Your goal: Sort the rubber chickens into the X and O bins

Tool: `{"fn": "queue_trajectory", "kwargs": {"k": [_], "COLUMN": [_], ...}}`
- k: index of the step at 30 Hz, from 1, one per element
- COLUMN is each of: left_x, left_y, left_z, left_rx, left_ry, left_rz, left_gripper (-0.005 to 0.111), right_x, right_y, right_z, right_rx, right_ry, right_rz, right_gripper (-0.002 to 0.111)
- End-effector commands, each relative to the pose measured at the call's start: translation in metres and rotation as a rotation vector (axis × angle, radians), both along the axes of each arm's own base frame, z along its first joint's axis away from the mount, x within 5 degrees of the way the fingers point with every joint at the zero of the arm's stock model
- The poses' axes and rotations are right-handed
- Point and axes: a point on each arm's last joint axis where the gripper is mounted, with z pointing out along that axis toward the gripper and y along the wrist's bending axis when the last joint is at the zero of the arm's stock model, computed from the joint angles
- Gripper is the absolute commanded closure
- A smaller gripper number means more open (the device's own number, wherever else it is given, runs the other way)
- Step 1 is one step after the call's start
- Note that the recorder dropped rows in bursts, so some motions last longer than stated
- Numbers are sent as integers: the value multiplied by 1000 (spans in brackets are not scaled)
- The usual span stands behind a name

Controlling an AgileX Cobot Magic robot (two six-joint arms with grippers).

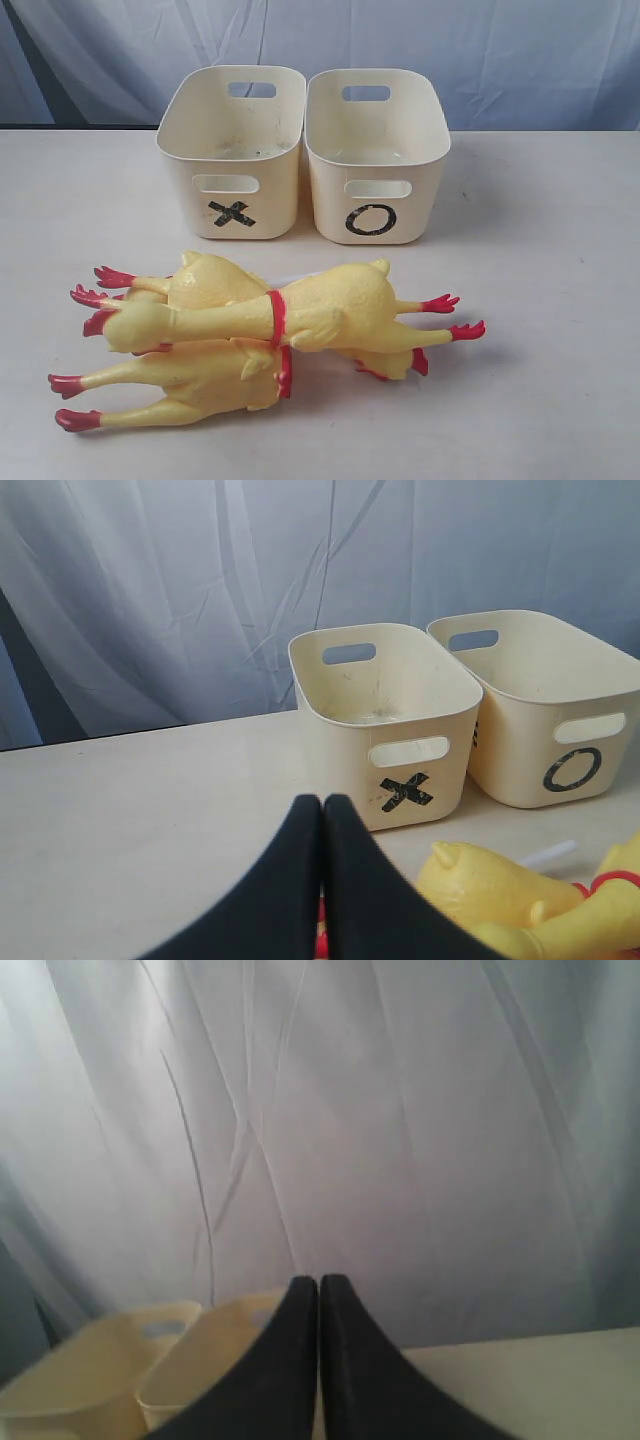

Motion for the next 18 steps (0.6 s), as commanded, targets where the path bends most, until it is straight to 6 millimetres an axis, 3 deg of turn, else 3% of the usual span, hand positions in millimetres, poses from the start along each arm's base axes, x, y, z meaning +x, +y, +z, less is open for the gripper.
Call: {"fn": "queue_trajectory", "kwargs": {"k": [1,9,18], "left_x": [0,0,0], "left_y": [0,0,0], "left_z": [3,3,3], "left_rx": [-3,-7,-8], "left_ry": [-17,-17,-15], "left_rz": [2,1,0], "left_gripper": [107,107,107], "right_x": [12,53,98], "right_y": [4,40,102], "right_z": [13,21,29], "right_rx": [-285,-531,-743], "right_ry": [105,321,436], "right_rz": [19,353,681], "right_gripper": [107,107,107]}}
